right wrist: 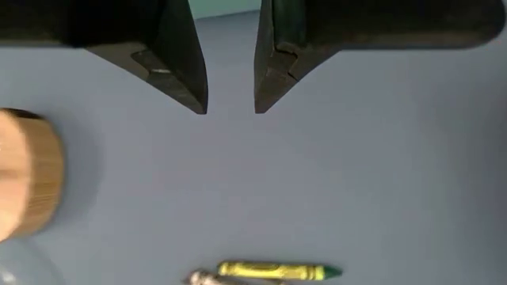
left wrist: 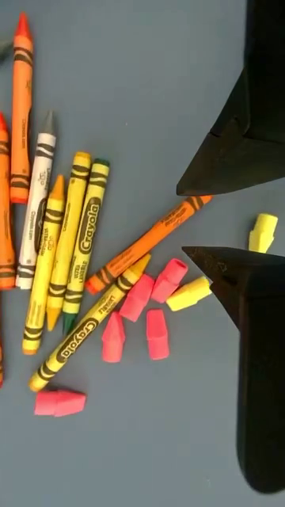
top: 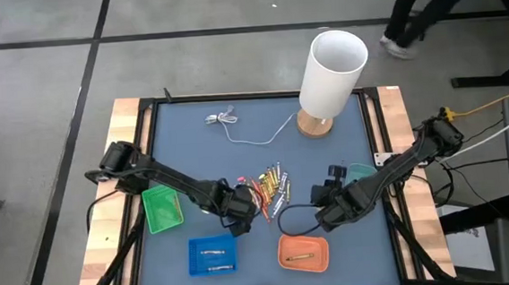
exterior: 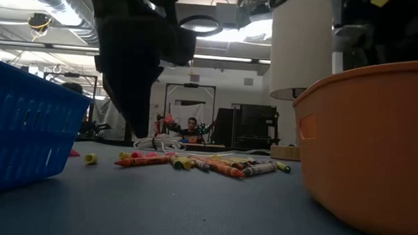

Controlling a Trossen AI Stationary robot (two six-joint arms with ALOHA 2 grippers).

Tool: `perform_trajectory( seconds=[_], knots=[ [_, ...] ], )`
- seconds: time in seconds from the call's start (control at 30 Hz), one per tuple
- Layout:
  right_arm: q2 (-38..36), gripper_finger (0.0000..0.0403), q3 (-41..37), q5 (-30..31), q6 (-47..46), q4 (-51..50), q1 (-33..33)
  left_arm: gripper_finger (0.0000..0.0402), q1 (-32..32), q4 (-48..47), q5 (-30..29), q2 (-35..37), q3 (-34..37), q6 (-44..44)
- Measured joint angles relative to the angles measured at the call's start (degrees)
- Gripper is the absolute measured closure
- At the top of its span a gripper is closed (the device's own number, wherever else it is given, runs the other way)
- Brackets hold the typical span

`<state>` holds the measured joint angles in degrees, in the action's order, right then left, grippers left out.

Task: Sort crayons
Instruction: Put the orange crayon into the green bin

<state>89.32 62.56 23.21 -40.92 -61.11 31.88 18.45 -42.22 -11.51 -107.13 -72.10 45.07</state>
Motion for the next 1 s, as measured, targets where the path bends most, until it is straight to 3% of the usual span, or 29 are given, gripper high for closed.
perform_trajectory(
  seconds=[0.27, 0.7, 1.0],
  knots=[
    [0.00, 0.0301, -3.84, -1.37, 0.04, 7.40, 0.00, 0.0304, -0.49, 1.60, 0.51, -0.20, 0.00, 2.99],
    [0.00, 0.0301, -3.89, -1.37, 0.28, 8.75, 0.00, 0.0304, -0.49, 2.34, -1.45, -0.20, 0.00, 4.95],
    [0.00, 0.0301, -3.89, -0.31, 0.35, 8.79, -0.01, 0.0304, -0.48, 3.83, -0.90, -5.13, 0.00, 4.05]
  ],
)
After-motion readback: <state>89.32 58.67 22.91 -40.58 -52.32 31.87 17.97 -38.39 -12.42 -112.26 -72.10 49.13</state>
